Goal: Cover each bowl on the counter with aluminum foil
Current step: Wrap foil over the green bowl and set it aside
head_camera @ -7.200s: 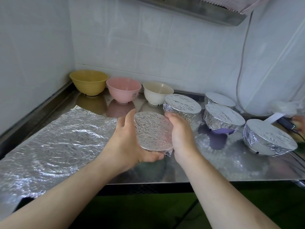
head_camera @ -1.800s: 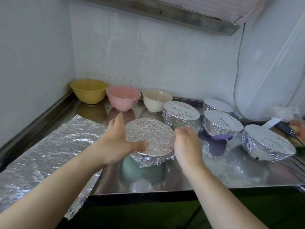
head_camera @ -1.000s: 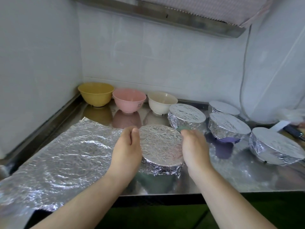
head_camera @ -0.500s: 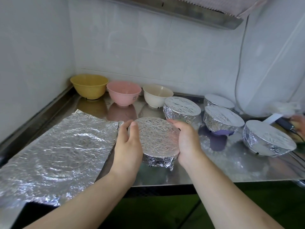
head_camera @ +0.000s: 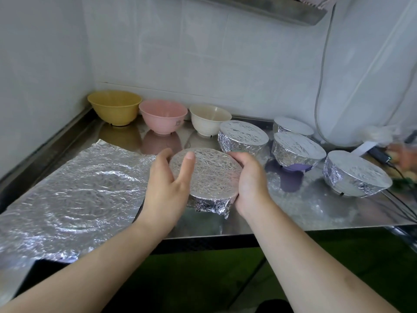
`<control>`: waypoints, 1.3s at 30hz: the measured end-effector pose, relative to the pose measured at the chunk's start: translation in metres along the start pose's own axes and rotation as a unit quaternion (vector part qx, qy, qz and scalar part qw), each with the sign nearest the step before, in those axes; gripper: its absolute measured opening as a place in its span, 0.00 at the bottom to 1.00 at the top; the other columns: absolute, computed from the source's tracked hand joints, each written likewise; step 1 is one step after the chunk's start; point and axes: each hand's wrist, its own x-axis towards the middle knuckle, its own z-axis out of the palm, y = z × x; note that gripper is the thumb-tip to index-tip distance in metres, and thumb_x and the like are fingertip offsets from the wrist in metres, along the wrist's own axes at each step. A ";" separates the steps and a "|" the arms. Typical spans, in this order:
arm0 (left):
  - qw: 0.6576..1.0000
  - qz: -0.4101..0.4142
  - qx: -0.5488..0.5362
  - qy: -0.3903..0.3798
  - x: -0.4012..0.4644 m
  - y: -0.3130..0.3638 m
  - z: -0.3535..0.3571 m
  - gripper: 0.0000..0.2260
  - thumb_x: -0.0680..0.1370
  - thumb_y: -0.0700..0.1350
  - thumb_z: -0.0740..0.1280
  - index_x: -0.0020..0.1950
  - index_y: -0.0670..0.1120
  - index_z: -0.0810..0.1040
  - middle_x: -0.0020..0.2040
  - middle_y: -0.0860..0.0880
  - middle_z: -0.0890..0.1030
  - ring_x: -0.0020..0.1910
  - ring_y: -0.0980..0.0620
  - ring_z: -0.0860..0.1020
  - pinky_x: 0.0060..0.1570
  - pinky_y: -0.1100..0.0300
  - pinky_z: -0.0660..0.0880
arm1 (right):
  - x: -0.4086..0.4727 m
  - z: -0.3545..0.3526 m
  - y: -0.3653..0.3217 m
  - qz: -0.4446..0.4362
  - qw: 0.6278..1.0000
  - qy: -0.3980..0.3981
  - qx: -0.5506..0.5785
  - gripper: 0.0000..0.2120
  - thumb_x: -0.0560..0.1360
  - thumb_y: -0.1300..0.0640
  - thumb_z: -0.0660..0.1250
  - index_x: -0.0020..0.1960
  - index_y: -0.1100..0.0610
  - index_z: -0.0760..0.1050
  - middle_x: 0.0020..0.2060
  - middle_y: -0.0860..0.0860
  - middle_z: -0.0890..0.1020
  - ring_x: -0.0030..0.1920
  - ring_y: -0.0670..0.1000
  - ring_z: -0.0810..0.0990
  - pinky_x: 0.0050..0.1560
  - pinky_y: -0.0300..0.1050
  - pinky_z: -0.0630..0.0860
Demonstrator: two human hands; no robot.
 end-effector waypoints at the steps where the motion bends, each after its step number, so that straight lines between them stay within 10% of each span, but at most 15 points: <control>1: 1.000 0.012 0.018 -0.008 -0.002 0.001 -0.001 0.41 0.77 0.71 0.62 0.79 0.44 0.64 0.75 0.46 0.71 0.75 0.51 0.68 0.76 0.52 0.64 | -0.002 0.000 0.000 -0.013 1.000 0.000 -0.006 0.07 0.80 0.50 0.65 0.48 0.52 0.81 0.44 0.56 0.82 0.46 0.59 0.84 0.50 0.55 0.75; 8: 0.993 0.063 0.073 -0.064 -0.015 0.001 0.003 0.61 0.61 0.78 0.72 0.83 0.46 0.54 0.80 0.48 0.63 0.78 0.55 0.62 0.74 0.61 0.60 | -0.019 -0.002 0.010 -0.175 0.980 0.066 -0.060 0.22 0.73 0.42 0.61 0.60 0.52 0.82 0.53 0.41 0.83 0.57 0.40 0.80 0.56 0.41 0.71; 14: 0.996 0.076 0.050 -0.018 -0.016 -0.008 0.010 0.47 0.66 0.72 0.75 0.77 0.51 0.65 0.67 0.57 0.71 0.68 0.63 0.68 0.59 0.83 0.58 | -0.022 0.012 0.017 -0.138 0.983 0.116 0.047 0.16 0.73 0.46 0.62 0.54 0.49 0.83 0.58 0.46 0.86 0.63 0.45 0.81 0.68 0.47 0.73; 19: 0.995 0.076 0.029 -0.059 -0.011 -0.012 0.007 0.55 0.60 0.71 0.81 0.79 0.52 0.60 0.72 0.56 0.70 0.72 0.62 0.68 0.68 0.73 0.64 | -0.022 0.015 0.020 -0.133 0.978 0.123 0.100 0.17 0.72 0.46 0.62 0.53 0.51 0.85 0.56 0.48 0.87 0.62 0.46 0.83 0.71 0.51 0.74; 23: 0.988 0.069 0.067 -0.117 -0.006 -0.009 -0.003 0.68 0.51 0.69 0.84 0.83 0.55 0.52 0.77 0.56 0.64 0.70 0.70 0.61 0.59 0.83 0.57 | -0.015 0.015 0.028 -0.114 0.980 0.120 0.109 0.19 0.70 0.42 0.67 0.56 0.48 0.86 0.58 0.46 0.87 0.65 0.50 0.82 0.73 0.61 0.74; 29: 0.982 0.091 0.122 -0.109 -0.009 -0.005 -0.004 0.70 0.50 0.68 0.84 0.84 0.55 0.50 0.81 0.51 0.61 0.74 0.62 0.62 0.69 0.64 0.60 | -0.014 0.010 0.025 -0.095 0.984 0.093 0.120 0.16 0.73 0.46 0.68 0.58 0.48 0.85 0.55 0.44 0.87 0.63 0.48 0.83 0.72 0.58 0.75; 39: 0.981 0.106 0.145 -0.076 -0.011 -0.009 0.001 0.66 0.53 0.62 0.87 0.83 0.55 0.54 0.78 0.50 0.65 0.72 0.58 0.66 0.63 0.68 0.62 | -0.015 0.010 0.023 -0.128 0.984 0.084 0.095 0.12 0.78 0.51 0.66 0.60 0.50 0.82 0.54 0.43 0.84 0.59 0.44 0.81 0.61 0.47 0.75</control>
